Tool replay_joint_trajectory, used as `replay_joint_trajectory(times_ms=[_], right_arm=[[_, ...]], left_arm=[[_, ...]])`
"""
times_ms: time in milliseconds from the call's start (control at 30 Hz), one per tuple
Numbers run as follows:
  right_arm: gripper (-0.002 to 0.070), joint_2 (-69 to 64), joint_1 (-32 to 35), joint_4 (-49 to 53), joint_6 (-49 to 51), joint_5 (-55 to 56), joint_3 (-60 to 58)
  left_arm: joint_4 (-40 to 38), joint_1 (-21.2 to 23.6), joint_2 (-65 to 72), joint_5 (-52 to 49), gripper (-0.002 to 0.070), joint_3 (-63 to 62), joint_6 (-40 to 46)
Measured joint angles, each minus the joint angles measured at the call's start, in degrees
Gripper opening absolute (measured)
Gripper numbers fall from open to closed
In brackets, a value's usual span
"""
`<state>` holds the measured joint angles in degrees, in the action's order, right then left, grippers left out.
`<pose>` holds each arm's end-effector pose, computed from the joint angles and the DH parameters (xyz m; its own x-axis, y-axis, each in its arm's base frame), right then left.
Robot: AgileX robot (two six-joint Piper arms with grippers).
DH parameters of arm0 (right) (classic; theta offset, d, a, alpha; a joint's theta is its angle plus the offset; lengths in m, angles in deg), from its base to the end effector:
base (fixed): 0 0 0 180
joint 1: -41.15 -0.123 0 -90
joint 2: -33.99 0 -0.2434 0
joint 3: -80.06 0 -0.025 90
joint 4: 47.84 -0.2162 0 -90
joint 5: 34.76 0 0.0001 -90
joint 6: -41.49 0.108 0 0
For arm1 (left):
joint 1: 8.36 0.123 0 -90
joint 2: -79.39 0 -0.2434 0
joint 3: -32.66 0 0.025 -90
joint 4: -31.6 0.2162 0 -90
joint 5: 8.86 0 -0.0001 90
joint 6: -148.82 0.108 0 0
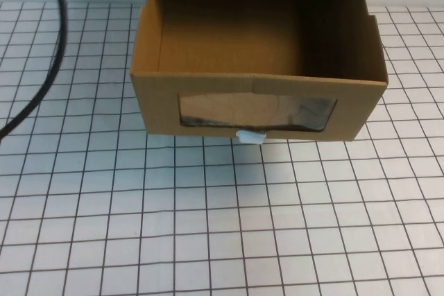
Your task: Close the shoe box
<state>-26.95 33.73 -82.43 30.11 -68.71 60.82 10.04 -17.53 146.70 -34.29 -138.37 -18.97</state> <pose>0.1812 0.0582 0.3635 -0.4414 0.2443 -0.8634 -0.2952 0.8691 0.3968 0.2097 -0.0511 0.4043 -0.2124 -0.0950 -0.9725 0.2856 0.9457 -0.1548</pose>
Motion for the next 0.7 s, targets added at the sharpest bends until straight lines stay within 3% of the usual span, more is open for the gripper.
replay_joint_trajectory(times_ms=[333, 700], right_arm=[[-0.0014, -8.9, 0.0, -14.2, -26.7, -12.5, 0.1], [-0.0014, -13.4, 0.0, -17.1, -33.2, -15.7, 0.1]], left_arm=[[-8.5, -2.2, 22.6, -18.6, -0.0005, -24.9, 8.4], [-20.5, -3.1, 48.2, -28.8, -0.0005, -51.6, 12.3]])
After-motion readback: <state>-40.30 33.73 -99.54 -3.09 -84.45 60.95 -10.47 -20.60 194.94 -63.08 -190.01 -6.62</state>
